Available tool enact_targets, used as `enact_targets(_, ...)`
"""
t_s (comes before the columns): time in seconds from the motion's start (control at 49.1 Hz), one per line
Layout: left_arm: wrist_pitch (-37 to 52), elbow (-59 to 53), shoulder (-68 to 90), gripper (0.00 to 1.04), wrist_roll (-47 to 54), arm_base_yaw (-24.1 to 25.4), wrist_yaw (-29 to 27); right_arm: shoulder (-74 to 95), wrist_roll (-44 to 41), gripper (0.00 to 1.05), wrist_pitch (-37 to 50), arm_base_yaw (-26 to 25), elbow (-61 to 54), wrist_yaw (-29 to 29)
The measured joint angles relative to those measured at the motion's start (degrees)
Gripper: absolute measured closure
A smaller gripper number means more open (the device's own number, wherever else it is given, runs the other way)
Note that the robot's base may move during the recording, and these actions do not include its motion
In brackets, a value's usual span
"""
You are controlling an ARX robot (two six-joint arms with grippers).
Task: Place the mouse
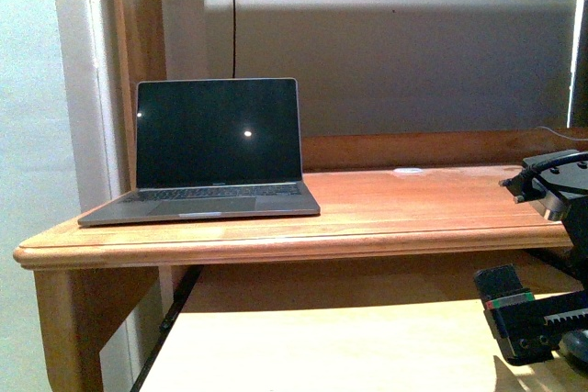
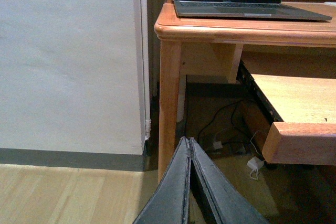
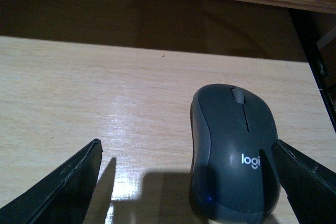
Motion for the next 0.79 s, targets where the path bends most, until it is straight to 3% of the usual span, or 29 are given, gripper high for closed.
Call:
enact_targets(0.571,0.0,0.0,0.0,1.02,0.0,0.0,0.0,8.3,0.6,0.08,-4.0,-2.6,5.1,2.1)
enact_targets(0.652,0.0,0.0,0.0,1.02,0.0,0.0,0.0,8.6,1.4,0.21,-3.6,-2.8,5.3,1.3)
enact_targets(0.795,0.0,0.0,0.0,0.81,0.0,0.0,0.0,8.4,1.8,0.42,-2.7,-2.8,4.5,0.3)
